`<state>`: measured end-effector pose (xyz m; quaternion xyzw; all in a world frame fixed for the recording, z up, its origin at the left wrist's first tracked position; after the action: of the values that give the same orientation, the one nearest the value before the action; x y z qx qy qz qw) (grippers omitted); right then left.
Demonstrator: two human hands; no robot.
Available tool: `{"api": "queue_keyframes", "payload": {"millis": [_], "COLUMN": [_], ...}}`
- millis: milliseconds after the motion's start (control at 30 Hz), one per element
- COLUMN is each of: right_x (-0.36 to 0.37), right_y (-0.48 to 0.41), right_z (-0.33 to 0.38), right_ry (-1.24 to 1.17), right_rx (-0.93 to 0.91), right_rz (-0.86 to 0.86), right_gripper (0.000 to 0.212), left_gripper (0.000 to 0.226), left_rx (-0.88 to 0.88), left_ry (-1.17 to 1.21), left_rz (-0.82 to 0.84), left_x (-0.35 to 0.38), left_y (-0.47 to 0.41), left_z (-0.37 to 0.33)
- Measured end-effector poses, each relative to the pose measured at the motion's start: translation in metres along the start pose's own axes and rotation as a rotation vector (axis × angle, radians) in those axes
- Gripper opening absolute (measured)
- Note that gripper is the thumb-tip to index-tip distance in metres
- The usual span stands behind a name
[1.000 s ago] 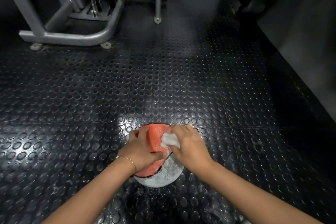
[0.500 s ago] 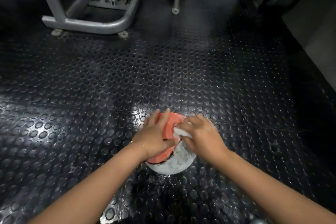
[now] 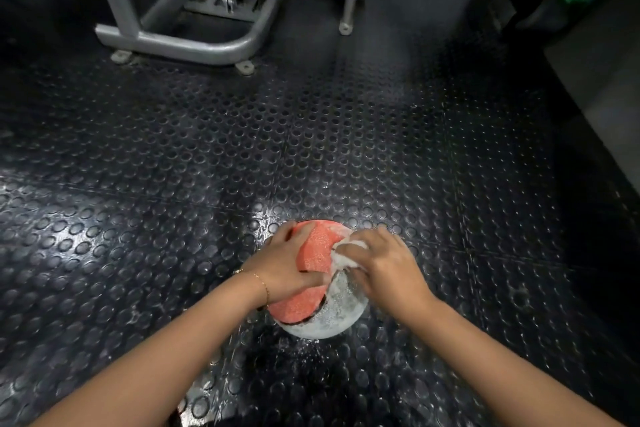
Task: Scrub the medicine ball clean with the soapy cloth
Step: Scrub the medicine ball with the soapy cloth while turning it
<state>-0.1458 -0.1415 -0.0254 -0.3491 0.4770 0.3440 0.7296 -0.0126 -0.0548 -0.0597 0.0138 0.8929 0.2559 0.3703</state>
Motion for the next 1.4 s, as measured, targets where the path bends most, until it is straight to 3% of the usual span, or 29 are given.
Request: {"api": "queue_keyframes", "payload": {"millis": [100,233,367,533,700,867,1033,1167,1267,1400], "right_x": [-0.001,0.004,0.002,0.001,-0.002,-0.003,-0.008,0.0,0.003,0.005], "right_y": [-0.003,0.009,0.001,0.01,0.0,0.007,0.0,0.013,0.009,0.008], "right_z": [-0.003,0.012,-0.007,0.022,0.007,0.011,-0.005,0.014,0.019,0.025], "right_ry": [-0.021,0.003,-0.081,-0.001,-0.043,0.01,-0.022,-0.022,0.006,0.007], "right_rx": [0.051,-0.111,0.057,-0.15,-0.032,-0.113,0.094,-0.049,-0.055,-0.09], "right_rz": [-0.026,0.029,0.008,0.135,0.082,0.115,0.01,0.037,0.031,0.054], "right_gripper": [0.029,0.03,0.022,0.022,0.032,0.029,0.031,0.033,0.037,0.031], "left_gripper": [0.106,0.117,0.117,0.118,0.119,0.119,0.117,0.115,0.11,0.121], "left_rx": [0.003,-0.013,-0.024,-0.003,0.006,0.025,0.018,-0.039,-0.076,-0.121], "left_ry": [0.022,0.05,0.063,0.037,-0.009,-0.007,0.003,0.134,0.174,0.132], "left_rz": [-0.005,0.029,0.011,-0.039,-0.04,-0.019,-0.037,-0.016,0.012,0.057], "left_x": [0.001,0.002,0.008,0.013,0.013,0.012,0.011,0.01,0.002,0.0], "left_y": [0.003,0.005,0.007,0.007,0.005,0.009,0.013,0.009,0.004,0.005], "left_z": [0.004,0.012,0.012,0.007,0.006,0.006,0.008,0.01,0.011,0.015]}}
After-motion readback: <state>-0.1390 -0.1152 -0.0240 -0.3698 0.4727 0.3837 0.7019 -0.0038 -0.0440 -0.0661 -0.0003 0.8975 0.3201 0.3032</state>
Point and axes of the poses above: each hand's wrist, its own y-axis away from the middle knuckle, its own x-axis out of the palm, z = x × y, the point moved 4 cm from there along -y, towards the middle knuckle, and after that the axes turned 8 degrees about x, right-handed, at the moved point
